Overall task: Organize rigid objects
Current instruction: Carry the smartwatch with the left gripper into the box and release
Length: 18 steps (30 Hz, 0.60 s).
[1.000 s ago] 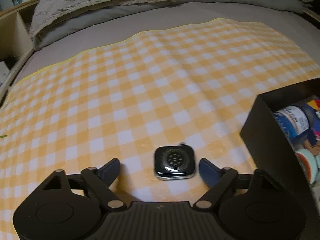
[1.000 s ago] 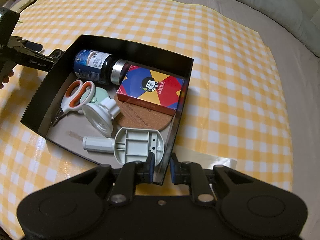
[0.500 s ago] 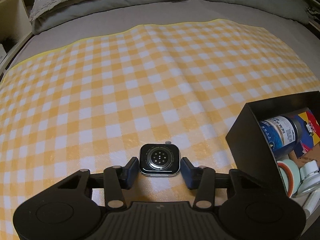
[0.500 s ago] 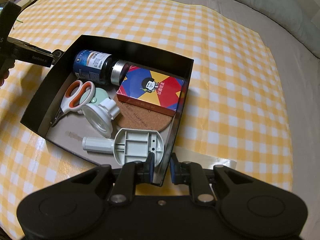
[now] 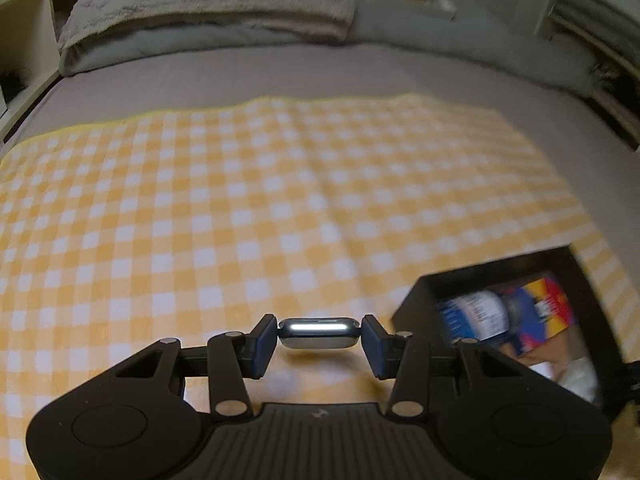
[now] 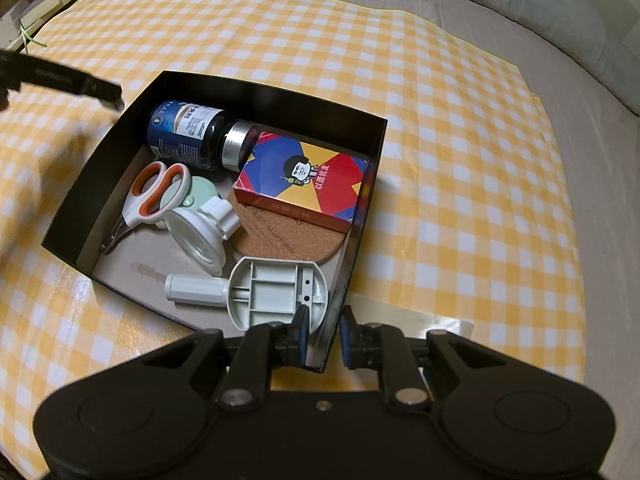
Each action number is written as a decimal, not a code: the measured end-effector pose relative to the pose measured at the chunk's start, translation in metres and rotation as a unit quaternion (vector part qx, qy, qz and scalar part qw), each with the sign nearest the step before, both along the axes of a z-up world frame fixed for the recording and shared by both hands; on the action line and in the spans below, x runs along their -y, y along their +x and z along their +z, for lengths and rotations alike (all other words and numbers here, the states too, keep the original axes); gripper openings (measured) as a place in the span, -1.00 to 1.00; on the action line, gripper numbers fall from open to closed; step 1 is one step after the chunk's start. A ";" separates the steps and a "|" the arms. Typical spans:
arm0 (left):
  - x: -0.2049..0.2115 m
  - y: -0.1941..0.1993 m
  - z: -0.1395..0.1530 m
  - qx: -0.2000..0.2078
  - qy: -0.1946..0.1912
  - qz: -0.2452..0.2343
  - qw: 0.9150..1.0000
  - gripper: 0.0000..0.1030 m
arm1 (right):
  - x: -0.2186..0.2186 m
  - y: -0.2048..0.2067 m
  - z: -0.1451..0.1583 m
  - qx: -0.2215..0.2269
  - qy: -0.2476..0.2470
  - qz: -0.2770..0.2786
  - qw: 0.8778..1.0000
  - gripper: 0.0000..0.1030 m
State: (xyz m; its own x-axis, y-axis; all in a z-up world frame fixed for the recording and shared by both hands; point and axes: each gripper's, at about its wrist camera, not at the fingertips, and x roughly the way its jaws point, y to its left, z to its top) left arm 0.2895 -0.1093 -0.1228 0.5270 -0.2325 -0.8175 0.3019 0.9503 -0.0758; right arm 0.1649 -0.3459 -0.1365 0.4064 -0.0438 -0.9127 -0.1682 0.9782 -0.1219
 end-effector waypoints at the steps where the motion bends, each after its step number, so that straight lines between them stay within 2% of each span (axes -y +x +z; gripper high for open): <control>1: -0.001 -0.002 0.006 0.003 -0.009 -0.001 1.000 -0.08 | 0.000 0.000 0.000 0.000 0.000 0.000 1.000 -0.69; 8: 0.003 -0.025 0.040 0.013 -0.051 -0.029 0.998 -0.08 | -0.001 -0.001 0.001 0.001 0.000 0.001 1.000 -0.69; 18: 0.041 -0.071 0.061 0.019 -0.063 -0.121 0.990 -0.08 | -0.002 -0.001 0.001 0.001 -0.002 0.002 1.000 -0.69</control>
